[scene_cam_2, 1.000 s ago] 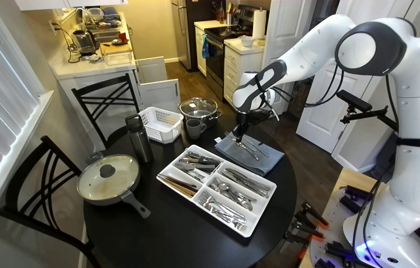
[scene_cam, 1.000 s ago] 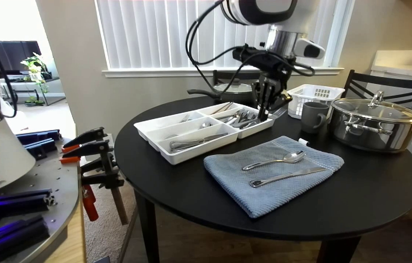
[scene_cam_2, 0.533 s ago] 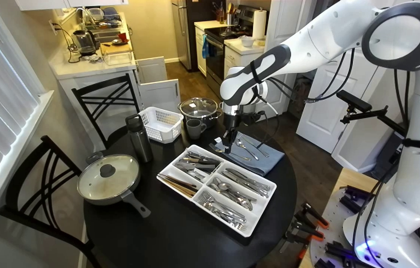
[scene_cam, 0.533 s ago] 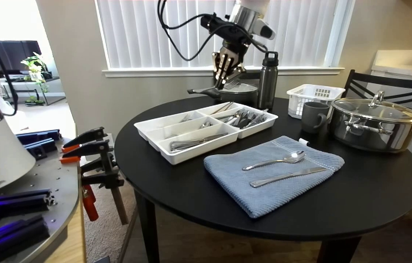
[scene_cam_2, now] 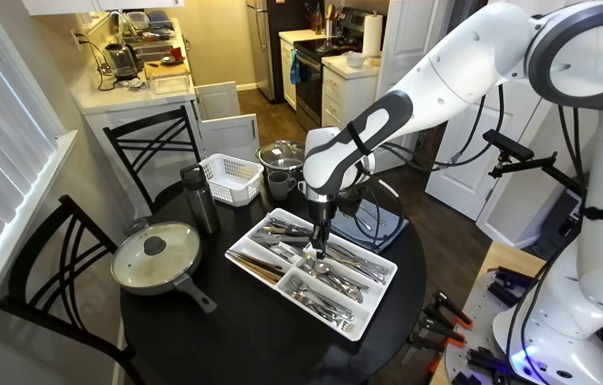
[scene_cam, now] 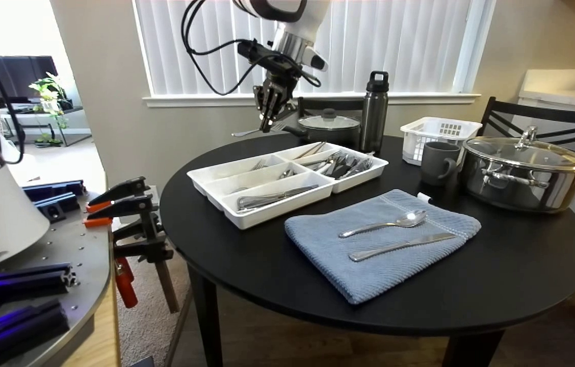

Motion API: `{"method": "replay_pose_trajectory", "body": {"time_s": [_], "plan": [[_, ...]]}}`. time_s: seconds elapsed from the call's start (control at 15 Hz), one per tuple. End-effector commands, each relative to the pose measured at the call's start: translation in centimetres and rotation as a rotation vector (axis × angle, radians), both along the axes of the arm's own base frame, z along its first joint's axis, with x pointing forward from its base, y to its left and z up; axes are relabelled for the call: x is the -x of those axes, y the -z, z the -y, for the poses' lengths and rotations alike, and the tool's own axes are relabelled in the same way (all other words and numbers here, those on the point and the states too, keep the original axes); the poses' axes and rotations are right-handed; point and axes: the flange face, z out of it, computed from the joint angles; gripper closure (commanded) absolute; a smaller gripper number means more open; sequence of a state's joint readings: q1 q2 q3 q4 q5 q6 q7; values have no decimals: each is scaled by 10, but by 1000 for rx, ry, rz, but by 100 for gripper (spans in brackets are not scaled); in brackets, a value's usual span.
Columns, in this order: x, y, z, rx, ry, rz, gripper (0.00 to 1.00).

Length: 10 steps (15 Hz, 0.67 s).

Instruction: Put the cutlery in the tray

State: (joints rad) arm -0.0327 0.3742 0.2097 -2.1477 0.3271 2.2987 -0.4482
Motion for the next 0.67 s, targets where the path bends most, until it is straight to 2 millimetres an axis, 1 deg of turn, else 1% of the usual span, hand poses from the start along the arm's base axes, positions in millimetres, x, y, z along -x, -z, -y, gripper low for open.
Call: {"method": "replay_pose_trajectory", "body": {"time_s": [0.0,0.27,0.4,0.6], "plan": [[32,16,-29,54,-2,54,98],[54,40,-50,77,46,60,98],[64,51,-54,91,66,52,98],[74,66,-54,114,104,61,98]]}}
